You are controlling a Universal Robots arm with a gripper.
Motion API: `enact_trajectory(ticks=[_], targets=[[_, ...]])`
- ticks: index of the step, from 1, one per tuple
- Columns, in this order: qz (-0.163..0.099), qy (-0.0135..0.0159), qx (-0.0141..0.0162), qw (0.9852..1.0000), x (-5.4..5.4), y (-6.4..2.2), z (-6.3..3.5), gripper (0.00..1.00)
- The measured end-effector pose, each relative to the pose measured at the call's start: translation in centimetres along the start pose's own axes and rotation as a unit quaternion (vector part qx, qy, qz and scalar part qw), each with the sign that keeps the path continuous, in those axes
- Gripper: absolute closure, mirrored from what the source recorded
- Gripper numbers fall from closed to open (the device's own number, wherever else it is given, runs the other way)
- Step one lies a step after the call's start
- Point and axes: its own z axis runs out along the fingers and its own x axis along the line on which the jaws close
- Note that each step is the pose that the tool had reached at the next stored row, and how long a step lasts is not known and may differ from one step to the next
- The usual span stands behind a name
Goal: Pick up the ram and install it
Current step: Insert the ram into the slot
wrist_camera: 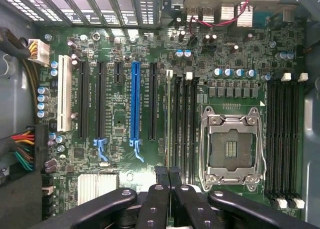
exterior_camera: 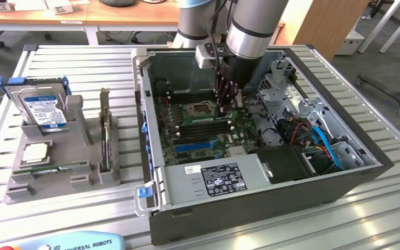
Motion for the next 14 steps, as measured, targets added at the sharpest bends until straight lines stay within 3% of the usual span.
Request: enact_trajectory(ticks=[6,14], targets=[[0.000,0.0000,0.0000,1.0000,0.02,0.00,0.03,0.89],[0.000,0.0000,0.0000,1.0000,0.03,-0.05,0.86,0.89]])
